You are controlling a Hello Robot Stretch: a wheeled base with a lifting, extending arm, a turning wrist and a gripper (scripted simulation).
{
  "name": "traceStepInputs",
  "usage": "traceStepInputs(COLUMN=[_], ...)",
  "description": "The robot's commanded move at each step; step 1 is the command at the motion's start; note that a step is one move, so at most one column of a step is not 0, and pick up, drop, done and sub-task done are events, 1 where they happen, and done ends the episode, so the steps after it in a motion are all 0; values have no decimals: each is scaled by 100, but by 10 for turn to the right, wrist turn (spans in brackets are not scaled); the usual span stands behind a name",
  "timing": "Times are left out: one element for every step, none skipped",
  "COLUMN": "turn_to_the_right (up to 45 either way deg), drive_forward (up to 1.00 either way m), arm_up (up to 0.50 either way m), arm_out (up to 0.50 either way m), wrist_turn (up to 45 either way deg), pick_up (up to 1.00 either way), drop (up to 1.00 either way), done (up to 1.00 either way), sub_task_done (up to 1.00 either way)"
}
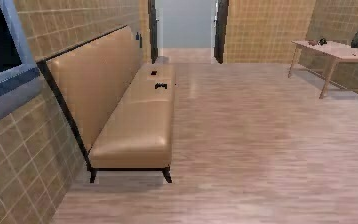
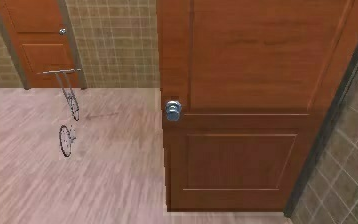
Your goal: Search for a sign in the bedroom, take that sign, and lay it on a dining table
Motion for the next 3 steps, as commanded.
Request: traceStepInputs(turn_to_the_right=[210, 0, 120], drive_forward=[0, 100, 0], arm_up=[0, 0, 0], arm_out=[0, 0, 0], wrist_turn=[0, 0, 0], pick_up=[0, 0, 0], drop=[0, 0, 0], done=[0, 0, 0], sub_task_done=[0, 0, 0])
